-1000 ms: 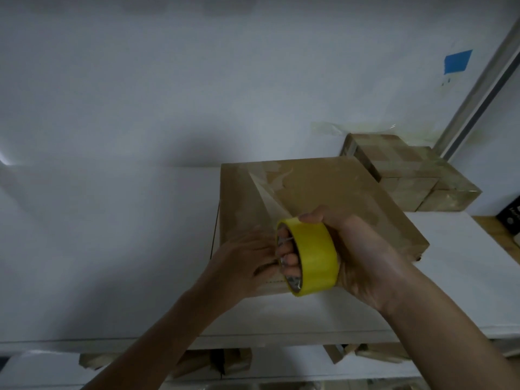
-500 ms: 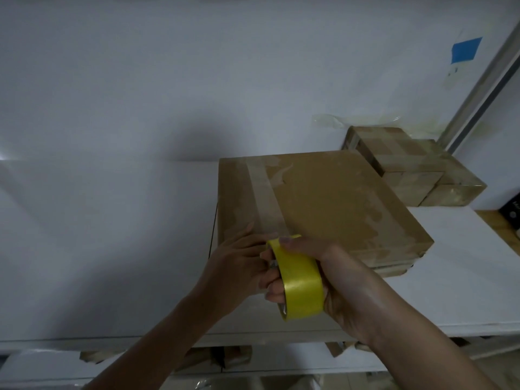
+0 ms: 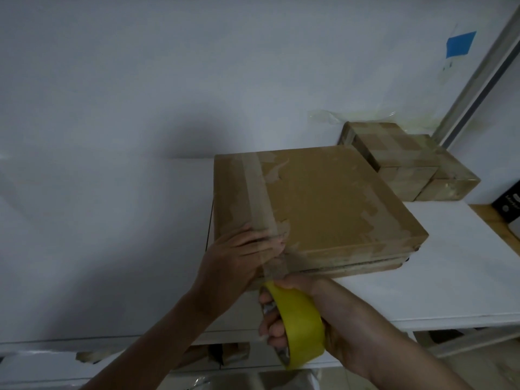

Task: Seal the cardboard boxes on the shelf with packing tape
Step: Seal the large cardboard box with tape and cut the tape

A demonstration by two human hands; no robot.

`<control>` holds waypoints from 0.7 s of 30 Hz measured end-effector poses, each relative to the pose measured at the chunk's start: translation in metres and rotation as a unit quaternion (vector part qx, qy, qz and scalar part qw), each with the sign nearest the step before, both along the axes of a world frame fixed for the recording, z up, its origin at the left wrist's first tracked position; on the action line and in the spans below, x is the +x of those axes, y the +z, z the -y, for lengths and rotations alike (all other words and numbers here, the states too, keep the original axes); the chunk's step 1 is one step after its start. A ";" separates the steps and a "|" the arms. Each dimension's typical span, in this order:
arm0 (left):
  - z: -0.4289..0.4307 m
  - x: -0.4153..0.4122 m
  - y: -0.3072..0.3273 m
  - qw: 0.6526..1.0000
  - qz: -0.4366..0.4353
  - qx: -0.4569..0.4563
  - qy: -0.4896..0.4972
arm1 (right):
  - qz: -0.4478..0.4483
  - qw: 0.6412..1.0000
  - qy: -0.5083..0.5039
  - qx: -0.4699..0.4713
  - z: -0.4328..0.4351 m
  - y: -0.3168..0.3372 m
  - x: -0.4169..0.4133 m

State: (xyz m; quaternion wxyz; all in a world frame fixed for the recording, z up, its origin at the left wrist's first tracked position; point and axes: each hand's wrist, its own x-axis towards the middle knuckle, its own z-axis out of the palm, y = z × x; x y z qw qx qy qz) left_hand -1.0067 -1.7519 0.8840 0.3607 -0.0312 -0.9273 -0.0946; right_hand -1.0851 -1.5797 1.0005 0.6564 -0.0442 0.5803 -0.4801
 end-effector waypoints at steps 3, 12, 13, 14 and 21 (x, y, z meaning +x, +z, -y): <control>-0.003 0.000 0.002 1.000 -0.013 -0.007 0.009 | -0.012 1.000 -0.018 -0.015 -0.003 0.005 -0.002; -0.008 0.003 -0.002 0.998 -0.060 -0.022 0.011 | -0.039 0.999 -0.002 0.001 -0.006 -0.005 0.000; -0.009 0.004 -0.003 0.997 -0.067 -0.023 0.012 | -0.037 0.999 0.000 0.004 -0.006 -0.007 0.000; -0.010 0.006 -0.003 0.997 -0.068 -0.033 0.015 | -0.033 0.999 -0.001 0.006 -0.006 -0.009 0.000; -0.012 0.006 0.005 0.989 -0.070 0.105 0.070 | -0.038 0.999 0.003 0.014 -0.007 -0.015 -0.001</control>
